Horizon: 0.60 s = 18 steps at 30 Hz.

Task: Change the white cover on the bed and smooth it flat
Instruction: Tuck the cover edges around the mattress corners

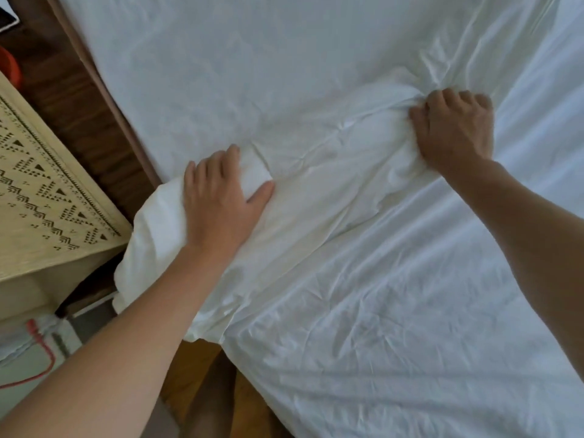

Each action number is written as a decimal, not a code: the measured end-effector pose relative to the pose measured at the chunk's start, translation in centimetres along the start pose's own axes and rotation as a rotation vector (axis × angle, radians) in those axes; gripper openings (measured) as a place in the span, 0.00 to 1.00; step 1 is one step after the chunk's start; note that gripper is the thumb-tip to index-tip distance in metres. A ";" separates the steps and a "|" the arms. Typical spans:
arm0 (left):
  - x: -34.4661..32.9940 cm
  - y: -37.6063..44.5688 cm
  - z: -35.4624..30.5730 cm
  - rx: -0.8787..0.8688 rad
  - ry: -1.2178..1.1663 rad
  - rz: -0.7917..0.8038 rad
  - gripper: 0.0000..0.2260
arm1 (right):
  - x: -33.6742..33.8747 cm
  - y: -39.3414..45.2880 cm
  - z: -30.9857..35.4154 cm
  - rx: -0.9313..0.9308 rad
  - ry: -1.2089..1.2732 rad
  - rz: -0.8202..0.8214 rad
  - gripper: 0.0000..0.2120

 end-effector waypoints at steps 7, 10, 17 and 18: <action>2.4 -0.5 -1.5 -0.117 -0.096 -0.199 0.24 | 1.6 -0.2 1.9 0.238 0.103 -0.231 0.15; 3.6 -3.7 -6.2 -0.507 -0.194 -0.321 0.20 | 1.2 -1.6 2.5 0.449 0.176 -0.224 0.16; -2.6 -5.3 -7.9 -0.395 0.110 0.157 0.40 | -1.7 -1.5 2.6 0.367 0.145 -0.272 0.20; -2.4 -4.9 -7.9 -0.384 0.110 0.144 0.37 | -1.8 -0.8 2.9 0.324 0.144 -0.252 0.21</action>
Point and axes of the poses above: each hand's wrist, its own y-axis towards the middle knuckle, its own x-axis out of the back of the hand, z = x × y, the point moved 8 cm from there along y, towards the middle knuckle, and after that the axes turned 2 degrees about -z, right-handed, at the moved point
